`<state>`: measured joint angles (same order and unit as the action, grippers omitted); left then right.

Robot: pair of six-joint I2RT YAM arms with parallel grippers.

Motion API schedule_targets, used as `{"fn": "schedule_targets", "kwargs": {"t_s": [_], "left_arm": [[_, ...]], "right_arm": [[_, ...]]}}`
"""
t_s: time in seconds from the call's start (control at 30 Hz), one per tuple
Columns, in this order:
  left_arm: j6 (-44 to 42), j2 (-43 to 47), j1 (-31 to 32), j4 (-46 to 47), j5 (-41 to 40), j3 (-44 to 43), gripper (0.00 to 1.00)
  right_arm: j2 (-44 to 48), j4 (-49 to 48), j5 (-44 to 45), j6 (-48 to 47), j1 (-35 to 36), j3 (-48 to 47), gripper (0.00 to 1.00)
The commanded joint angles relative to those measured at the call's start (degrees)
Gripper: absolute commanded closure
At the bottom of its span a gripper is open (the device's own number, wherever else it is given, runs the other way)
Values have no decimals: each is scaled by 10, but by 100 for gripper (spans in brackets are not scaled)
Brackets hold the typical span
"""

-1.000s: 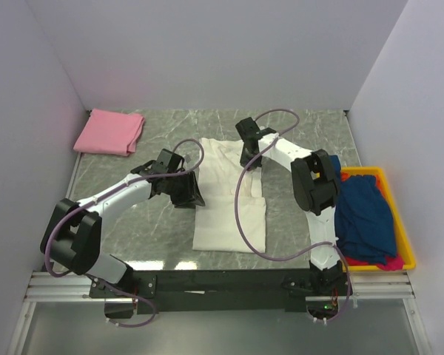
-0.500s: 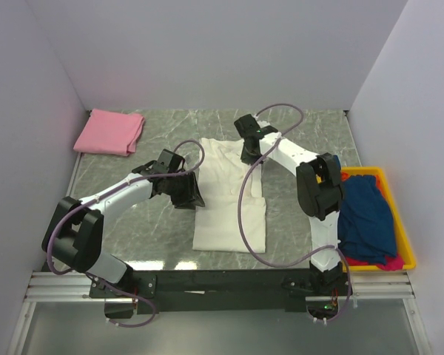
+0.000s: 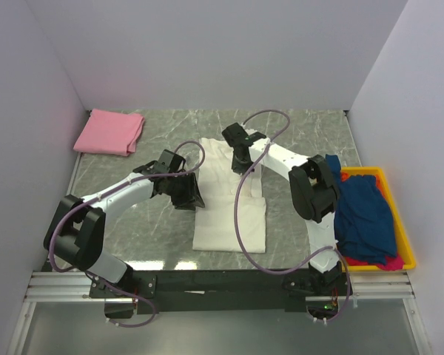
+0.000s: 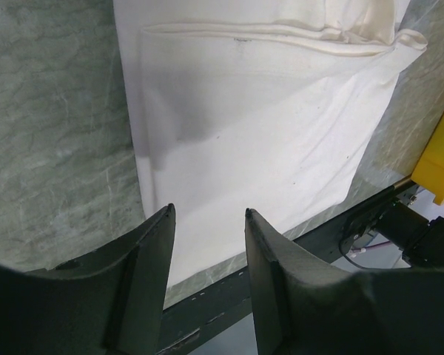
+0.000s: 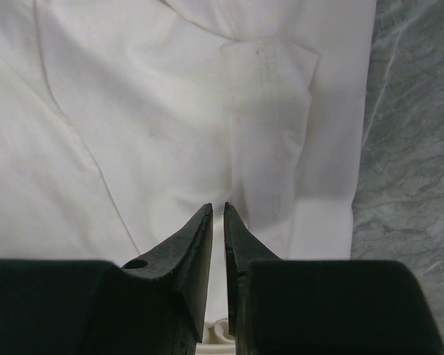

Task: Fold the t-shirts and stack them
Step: Fold the tshirt

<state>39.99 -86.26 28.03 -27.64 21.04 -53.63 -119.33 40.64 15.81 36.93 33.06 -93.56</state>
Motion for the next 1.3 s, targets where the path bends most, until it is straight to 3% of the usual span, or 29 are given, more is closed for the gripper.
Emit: {"fn": "schedule_targets", "kwargs": {"t_s": [0.0, 0.6, 1.27], "left_arm": [[-9, -3, -3, 13, 11, -10, 52], [-10, -3, -3, 12, 11, -10, 52], [-17, -10, -3, 14, 16, -10, 52]], "right_arm": [[-9, 0, 1, -7, -4, 0, 81], [47, -4, 57, 14, -27, 70, 81], [128, -76, 12, 26, -85, 174, 81]]}}
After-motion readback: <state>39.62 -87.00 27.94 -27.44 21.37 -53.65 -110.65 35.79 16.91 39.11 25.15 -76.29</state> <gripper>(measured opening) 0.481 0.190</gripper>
